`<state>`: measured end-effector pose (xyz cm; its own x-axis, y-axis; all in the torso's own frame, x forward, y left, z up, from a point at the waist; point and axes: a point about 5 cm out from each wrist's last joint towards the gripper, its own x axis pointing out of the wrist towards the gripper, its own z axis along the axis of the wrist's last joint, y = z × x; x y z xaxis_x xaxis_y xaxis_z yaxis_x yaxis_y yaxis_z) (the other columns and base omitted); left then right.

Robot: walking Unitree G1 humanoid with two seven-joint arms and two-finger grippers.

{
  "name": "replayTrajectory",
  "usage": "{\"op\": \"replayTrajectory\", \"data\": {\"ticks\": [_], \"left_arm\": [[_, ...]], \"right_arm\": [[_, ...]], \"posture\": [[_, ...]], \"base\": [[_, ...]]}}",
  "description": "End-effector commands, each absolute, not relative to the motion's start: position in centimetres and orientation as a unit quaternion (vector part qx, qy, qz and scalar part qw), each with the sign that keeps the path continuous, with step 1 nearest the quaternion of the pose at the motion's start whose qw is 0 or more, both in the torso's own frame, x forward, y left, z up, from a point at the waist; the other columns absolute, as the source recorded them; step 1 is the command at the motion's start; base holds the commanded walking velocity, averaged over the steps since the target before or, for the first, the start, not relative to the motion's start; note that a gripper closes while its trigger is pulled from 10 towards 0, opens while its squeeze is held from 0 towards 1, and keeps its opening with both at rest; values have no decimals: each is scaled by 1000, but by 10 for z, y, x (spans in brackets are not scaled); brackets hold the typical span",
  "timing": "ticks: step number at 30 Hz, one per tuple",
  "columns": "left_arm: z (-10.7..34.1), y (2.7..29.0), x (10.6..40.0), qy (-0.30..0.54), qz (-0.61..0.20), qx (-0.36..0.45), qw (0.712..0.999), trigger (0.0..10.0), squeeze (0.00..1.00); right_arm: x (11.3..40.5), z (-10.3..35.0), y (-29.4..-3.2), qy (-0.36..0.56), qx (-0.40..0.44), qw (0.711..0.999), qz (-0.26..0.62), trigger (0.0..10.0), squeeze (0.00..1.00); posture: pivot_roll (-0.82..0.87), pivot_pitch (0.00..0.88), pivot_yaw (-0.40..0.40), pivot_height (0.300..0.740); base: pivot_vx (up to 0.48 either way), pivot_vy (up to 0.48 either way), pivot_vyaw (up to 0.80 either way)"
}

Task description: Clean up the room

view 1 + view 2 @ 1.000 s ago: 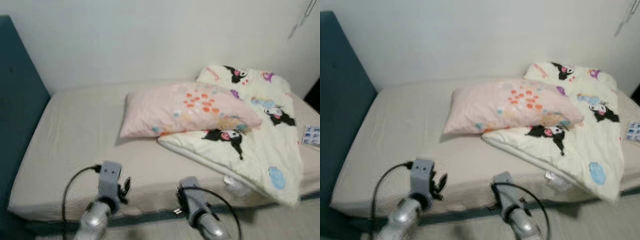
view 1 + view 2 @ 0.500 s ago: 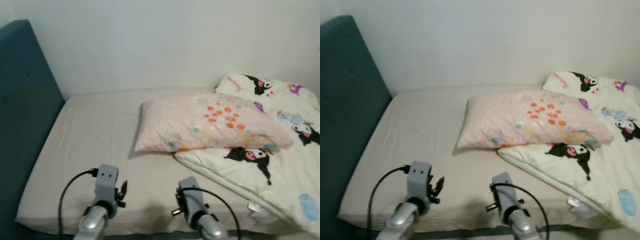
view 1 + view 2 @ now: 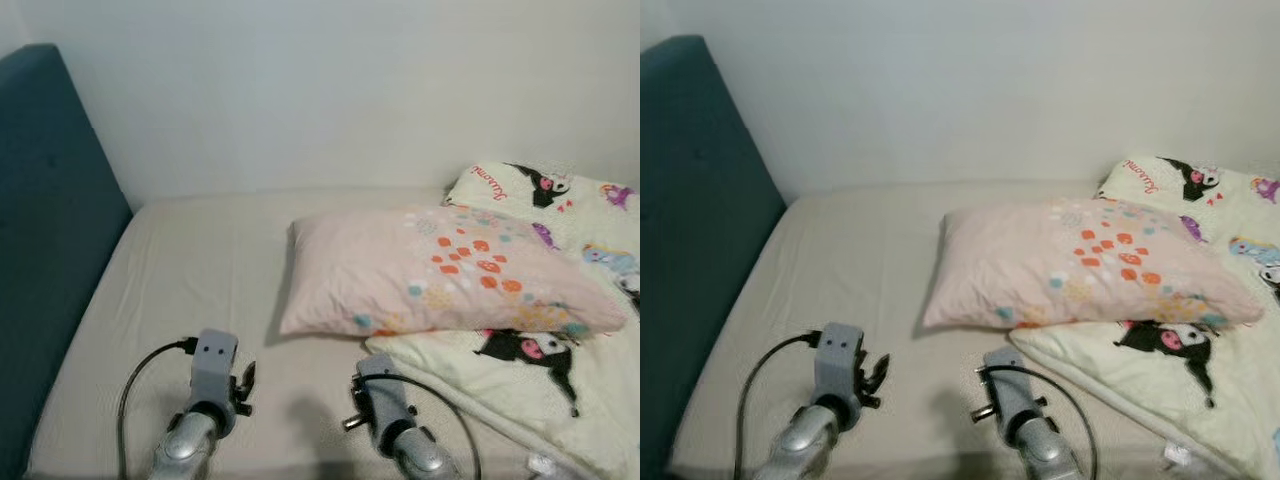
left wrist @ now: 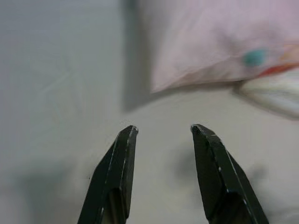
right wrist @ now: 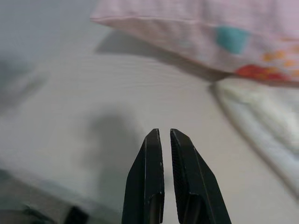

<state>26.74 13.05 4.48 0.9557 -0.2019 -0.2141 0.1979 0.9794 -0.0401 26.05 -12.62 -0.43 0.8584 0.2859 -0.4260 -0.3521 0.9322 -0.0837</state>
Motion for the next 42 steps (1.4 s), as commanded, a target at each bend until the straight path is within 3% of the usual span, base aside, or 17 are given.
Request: {"op": "replayTrajectory", "data": {"ticks": [1, 16, 36, 42], "left_arm": [[37, 135, 260, 126, -103, -1, 987, 10000, 0], [37, 133, 259, 129, -124, 0, 984, 10000, 0], [35, 131, 260, 140, -138, 19, 980, 10000, 0], [29, 131, 260, 163, -144, 31, 976, 10000, 0]], "right_arm": [[255, -10, -122, 223, -71, 957, 170, 10000, 0], [255, -11, -121, 227, -67, 957, 166, 10000, 0], [253, -13, -122, 230, -64, 958, 161, 10000, 0], [253, -13, -123, 231, -65, 958, 160, 10000, 0]], "posture": [[-52, 130, -2, 740], [-52, 130, 2, 740], [-53, 130, 8, 740], [-56, 131, 9, 740]], "base": [[0, 0, 0], [0, 0, 0], [0, -457, 0], [205, 394, 0]]}}
